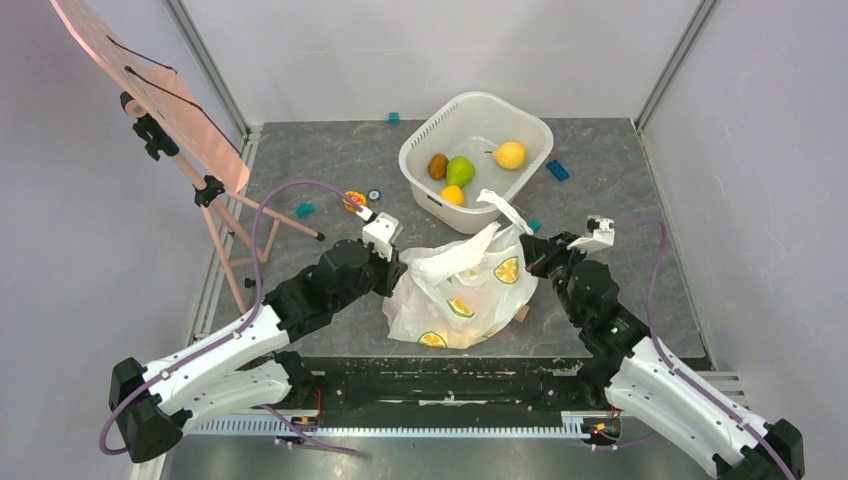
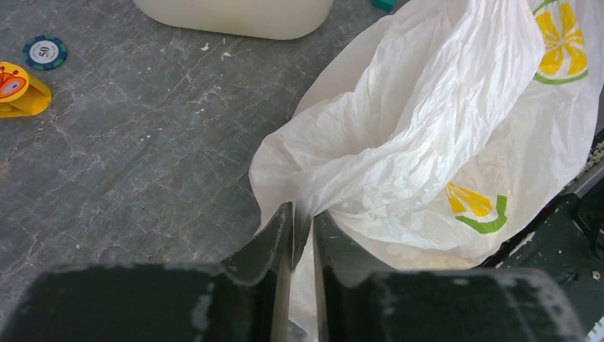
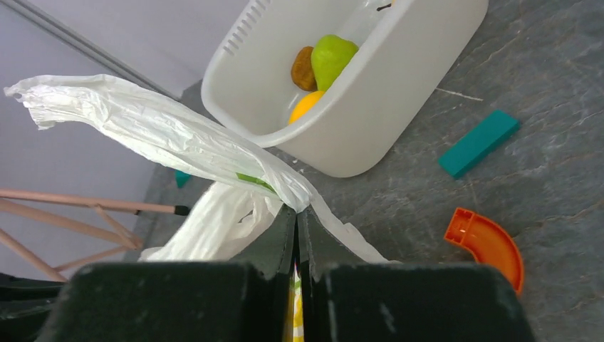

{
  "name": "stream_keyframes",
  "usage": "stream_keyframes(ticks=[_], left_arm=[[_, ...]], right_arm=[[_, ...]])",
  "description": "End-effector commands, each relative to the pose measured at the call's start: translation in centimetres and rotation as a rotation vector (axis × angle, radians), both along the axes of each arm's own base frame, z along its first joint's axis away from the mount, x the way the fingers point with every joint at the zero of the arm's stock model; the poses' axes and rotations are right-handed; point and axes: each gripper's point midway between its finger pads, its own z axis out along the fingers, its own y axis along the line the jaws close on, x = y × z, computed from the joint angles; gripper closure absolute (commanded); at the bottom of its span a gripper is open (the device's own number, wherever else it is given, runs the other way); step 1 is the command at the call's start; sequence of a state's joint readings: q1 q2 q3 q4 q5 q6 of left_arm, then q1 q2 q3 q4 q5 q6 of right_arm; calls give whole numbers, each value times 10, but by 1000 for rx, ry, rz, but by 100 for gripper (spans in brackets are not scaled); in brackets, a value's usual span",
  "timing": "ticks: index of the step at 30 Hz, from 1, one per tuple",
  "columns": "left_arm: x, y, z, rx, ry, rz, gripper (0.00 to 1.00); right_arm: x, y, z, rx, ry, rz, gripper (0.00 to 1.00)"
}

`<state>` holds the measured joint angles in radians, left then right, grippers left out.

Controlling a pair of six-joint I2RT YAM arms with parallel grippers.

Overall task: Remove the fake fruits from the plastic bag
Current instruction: Untie the plastic bag at the center of the board.

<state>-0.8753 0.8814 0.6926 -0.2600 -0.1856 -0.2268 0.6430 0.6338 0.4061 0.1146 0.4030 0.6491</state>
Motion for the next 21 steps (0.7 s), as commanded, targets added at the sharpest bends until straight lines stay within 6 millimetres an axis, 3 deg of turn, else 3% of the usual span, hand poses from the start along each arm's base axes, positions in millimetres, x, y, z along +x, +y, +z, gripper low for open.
stream_keyframes(ticks=[1,3,6,11,13,21], left_arm=[[2,-4,19,-33,-46,-21,67],[-8,-21,31,-67,-45,-135,24],[-20,-46,54,-98,-44,-283,4],[-15,-72,88,-97,-59,-340,0],[-12,-84,93,-95,-55,-363,0],[5,-124,73,-53,-11,-435,0]], right_arm=[[-1,2,35,252,-74,-18,100],[-1,7,39,200,-76,12,100],[-2,15,40,137,-72,65,100],[-7,21,40,133,-96,114,100],[-9,22,38,136,-101,124,100],[-13,23,45,117,-121,152,100]])
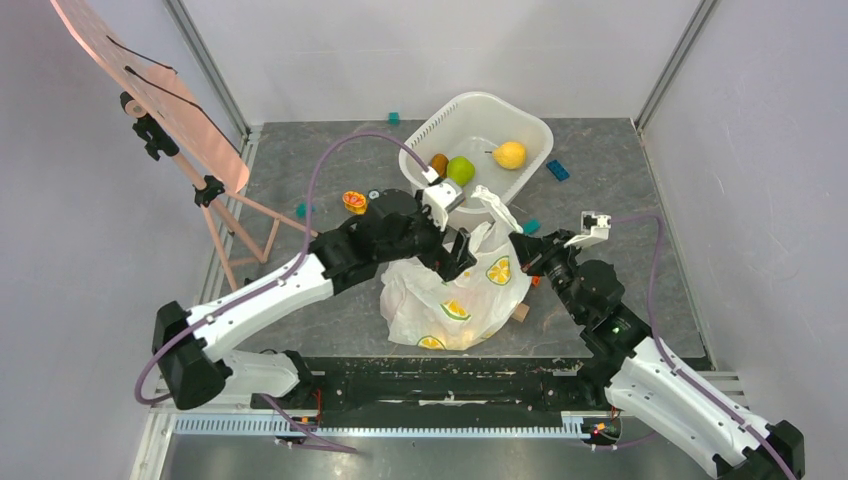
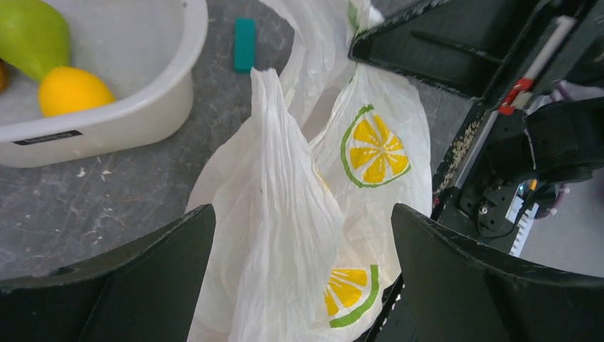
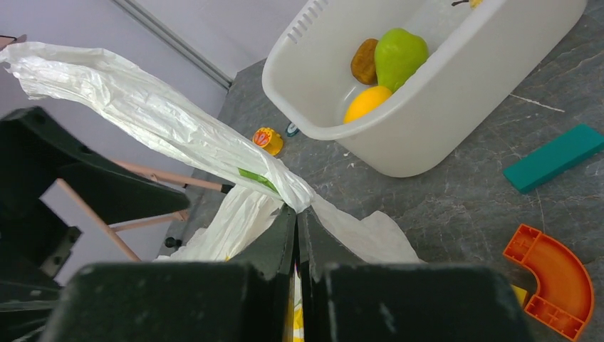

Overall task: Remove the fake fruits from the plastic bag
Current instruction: Untie the plastic bag at the center of the board, then adjust the plastic bag at the center of the board.

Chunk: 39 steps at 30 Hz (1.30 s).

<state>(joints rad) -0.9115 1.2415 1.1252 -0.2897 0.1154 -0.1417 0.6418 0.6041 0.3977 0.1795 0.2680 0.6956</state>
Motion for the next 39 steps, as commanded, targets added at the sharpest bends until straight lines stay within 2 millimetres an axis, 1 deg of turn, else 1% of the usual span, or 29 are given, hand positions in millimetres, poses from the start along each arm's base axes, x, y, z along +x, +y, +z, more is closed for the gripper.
stream_keyframes(ticks=[1,2,6,10,11,12,14,16,18,19,20,23,25,27,30,31,32,33,34,36,38,39], left_arm=[[1,-22,-4,6,-22,-93,0],[4,-25,-5,10,-21,-93,0],[16,-32,-23,67,-14,-83,0],[24,-35,-29,82,-36,-70,2],[25,-36,-29,83,-38,-72,5],[26,-36,-28,83,-40,-70,11],[26,-35,-23,79,-46,-63,24],[25,-32,-14,65,-60,-58,38],[24,-28,-2,44,-83,-48,47],[23,-25,3,36,-95,-45,49],[21,-21,12,18,-114,-40,53],[15,-9,32,-35,-166,-24,69],[9,1,38,-67,-192,-14,77],[3,12,48,-119,-224,7,79],[-5,31,52,-197,-249,61,81],[-9,36,45,-214,-238,71,83],[-13,40,52,-273,-259,77,85],[-17,45,48,-306,-253,83,86],[-22,49,51,-354,-262,87,87],[-30,57,48,-424,-262,95,91],[-34,63,50,-461,-271,99,94],[-35,64,49,-461,-272,97,96]], right_arm=[[-3,1,25,17,-76,23,100],[-4,1,26,17,-80,25,100],[-6,2,29,12,-90,41,100],[-9,5,29,-7,-99,66,100],[-9,5,29,-12,-98,68,100],[-9,5,28,-18,-99,70,100],[-10,4,26,-29,-95,64,100],[-9,2,24,-36,-96,58,100],[-10,1,23,-45,-101,58,100],[-9,1,23,-52,-105,57,100],[-9,1,21,-58,-103,54,100],[-9,-2,18,-68,-99,42,100],[-9,-3,16,-71,-97,39,99],[-10,-4,14,-71,-97,39,99],[-11,-5,9,-79,-95,39,96],[-12,-5,7,-85,-95,42,94],[-12,-5,5,-92,-99,44,91],[-13,-4,3,-107,-109,59,86],[-15,-1,4,-122,-134,79,80],[-20,5,7,-176,-208,135,61],[-25,9,15,-222,-297,174,45],[-27,10,19,-266,-360,192,41]])
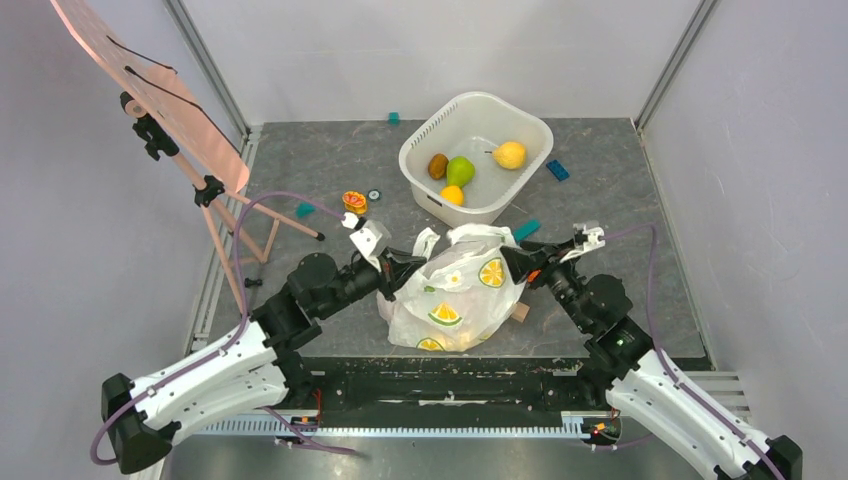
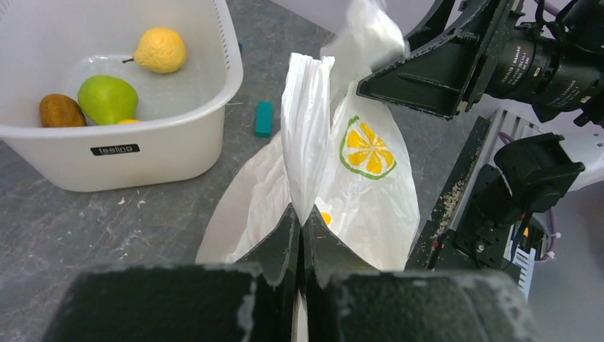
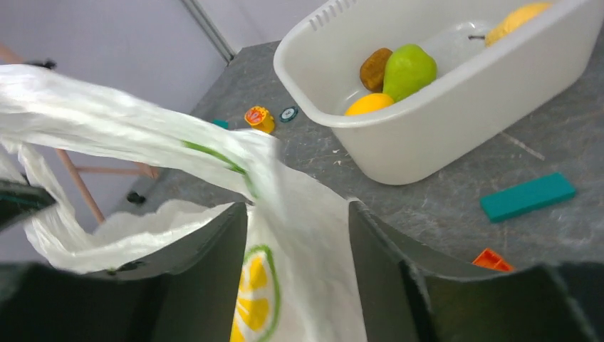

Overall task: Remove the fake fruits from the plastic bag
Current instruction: Adjust the plastic bag at the center of the board.

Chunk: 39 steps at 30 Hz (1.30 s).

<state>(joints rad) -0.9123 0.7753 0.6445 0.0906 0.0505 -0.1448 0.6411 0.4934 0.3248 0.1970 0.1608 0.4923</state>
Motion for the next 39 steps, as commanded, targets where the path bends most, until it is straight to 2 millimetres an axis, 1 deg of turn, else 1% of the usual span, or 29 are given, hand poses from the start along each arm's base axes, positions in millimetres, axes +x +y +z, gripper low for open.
stream_keyframes(ticks=[1,3,6,8,10,12,13,16,19,22,24,28,29,30,31,32,33,37,38,39], left_arm=[[-3,5,32,-177,-42,19,97],[-3,5,33,-167,-44,19,98],[-4,4,35,-161,-45,11,98],[-4,2,36,-160,-46,5,98],[-4,2,35,-155,-44,4,98],[-4,2,36,-156,-47,3,98],[-4,2,35,-153,-47,4,98],[-4,3,36,-155,-51,5,98],[-3,4,37,-148,-56,11,98],[-2,6,39,-137,-62,21,98],[-1,7,41,-130,-64,28,98],[2,8,43,-128,-61,44,98],[2,7,42,-124,-56,44,98],[2,8,43,-123,-55,43,98],[2,8,43,-121,-54,44,98],[2,8,44,-121,-54,43,98],[2,8,44,-120,-55,44,98],[2,8,44,-114,-55,45,98],[2,7,44,-113,-55,44,98],[3,7,45,-112,-56,44,98]], right_arm=[[-11,10,31,-136,-292,109,37],[-12,7,41,-180,-396,99,29],[-22,18,56,-300,-582,173,21],[-24,29,65,-393,-666,233,20],[-25,42,70,-492,-711,317,20],[-21,54,65,-592,-718,392,20],[-17,57,69,-629,-733,399,19],[-6,62,71,-706,-773,400,19],[-2,75,69,-750,-793,470,19],[-4,90,61,-775,-781,584,21],[-9,97,56,-783,-782,652,26],[-12,101,57,-771,-791,665,41],[-12,100,56,-778,-788,666,41],[-12,100,55,-788,-780,671,38],[-12,100,53,-802,-779,680,29],[-13,99,51,-819,-778,691,23],[-13,98,50,-831,-776,696,21],[-8,96,50,-856,-766,679,20],[-6,97,49,-861,-759,675,20],[-3,97,48,-864,-749,669,23]])
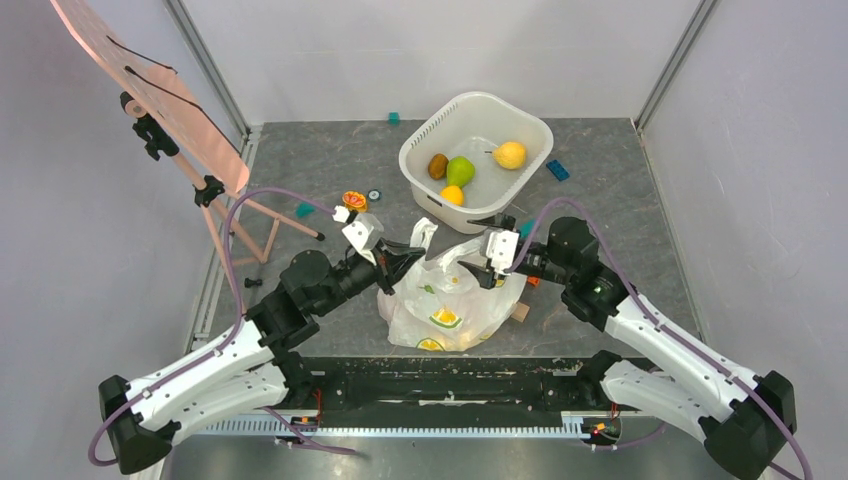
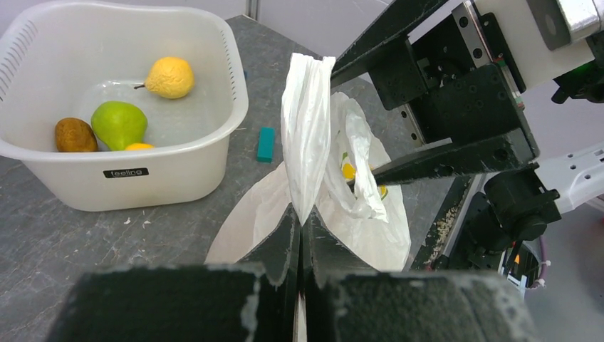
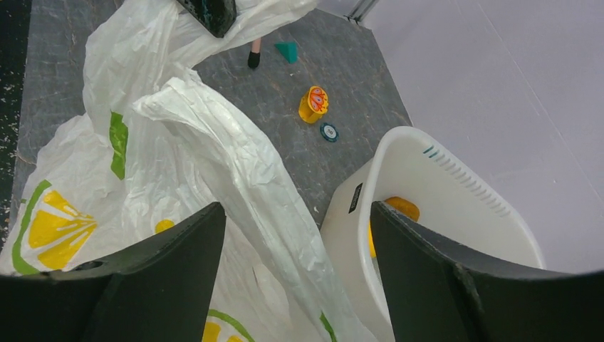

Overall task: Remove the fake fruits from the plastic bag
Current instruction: Adjust the plastic bag at the center of the board.

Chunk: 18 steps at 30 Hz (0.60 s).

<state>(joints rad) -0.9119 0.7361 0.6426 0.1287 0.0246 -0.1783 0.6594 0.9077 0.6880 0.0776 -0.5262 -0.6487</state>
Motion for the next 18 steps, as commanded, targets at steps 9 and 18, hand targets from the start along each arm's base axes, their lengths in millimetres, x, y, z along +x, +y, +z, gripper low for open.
stream_keyframes(ticks=[9,18], left_arm=[[42,-6,59,76,-48,122,98],[85,-16,145,108,-174,224,98]], right_arm=[[75,-19,90,262,24,-416,100],[106,-77,199,618,-31,-759,100]])
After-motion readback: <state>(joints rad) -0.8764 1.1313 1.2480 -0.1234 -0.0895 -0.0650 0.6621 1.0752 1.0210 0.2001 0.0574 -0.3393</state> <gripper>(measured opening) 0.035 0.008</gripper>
